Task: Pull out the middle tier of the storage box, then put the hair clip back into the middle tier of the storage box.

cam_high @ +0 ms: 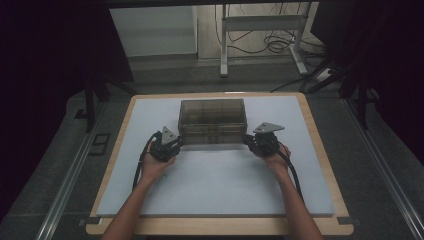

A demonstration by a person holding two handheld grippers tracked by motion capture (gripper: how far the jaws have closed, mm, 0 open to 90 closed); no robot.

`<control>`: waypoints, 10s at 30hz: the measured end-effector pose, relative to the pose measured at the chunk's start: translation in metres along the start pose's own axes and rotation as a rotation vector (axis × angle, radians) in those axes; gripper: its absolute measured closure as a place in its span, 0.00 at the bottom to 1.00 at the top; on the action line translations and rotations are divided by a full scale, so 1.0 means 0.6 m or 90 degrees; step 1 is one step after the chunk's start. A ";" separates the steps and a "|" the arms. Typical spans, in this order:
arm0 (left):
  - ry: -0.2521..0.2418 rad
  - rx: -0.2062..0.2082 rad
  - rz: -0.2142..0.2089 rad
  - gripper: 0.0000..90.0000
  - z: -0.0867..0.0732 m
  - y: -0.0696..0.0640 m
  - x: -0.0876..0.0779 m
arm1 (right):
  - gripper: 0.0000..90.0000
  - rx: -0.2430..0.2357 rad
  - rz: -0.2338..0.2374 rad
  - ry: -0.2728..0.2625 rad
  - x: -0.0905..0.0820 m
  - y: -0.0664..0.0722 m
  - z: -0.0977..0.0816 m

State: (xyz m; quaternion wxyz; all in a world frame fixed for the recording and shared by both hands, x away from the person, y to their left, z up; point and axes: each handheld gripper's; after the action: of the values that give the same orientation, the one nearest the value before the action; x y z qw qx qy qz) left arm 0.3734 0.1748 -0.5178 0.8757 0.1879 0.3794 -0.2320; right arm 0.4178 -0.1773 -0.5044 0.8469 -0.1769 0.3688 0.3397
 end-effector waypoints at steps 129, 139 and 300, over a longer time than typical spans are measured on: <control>-0.032 0.004 -0.032 0.75 -0.075 -0.044 -0.041 | 0.69 -0.023 0.022 -0.011 -0.046 0.056 -0.070; -0.041 -0.034 -0.058 0.53 -0.083 -0.026 -0.055 | 0.52 0.004 0.014 -0.028 -0.065 0.052 -0.082; 0.102 -0.038 -0.084 0.86 -0.109 -0.024 -0.135 | 0.31 0.041 0.008 -0.028 -0.105 0.061 -0.109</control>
State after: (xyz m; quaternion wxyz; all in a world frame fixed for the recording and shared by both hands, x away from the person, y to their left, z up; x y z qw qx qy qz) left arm 0.2790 0.2174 -0.5013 0.8305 0.1544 0.4667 -0.2618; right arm 0.3278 -0.2156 -0.5027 0.8580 -0.1396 0.3619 0.3367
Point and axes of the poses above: each handheld gripper's, and its own axes: x roughly forward along the jaws, z roughly out of its top, y roughly to its left, and after that the axes turned 14 degrees about y, right-handed
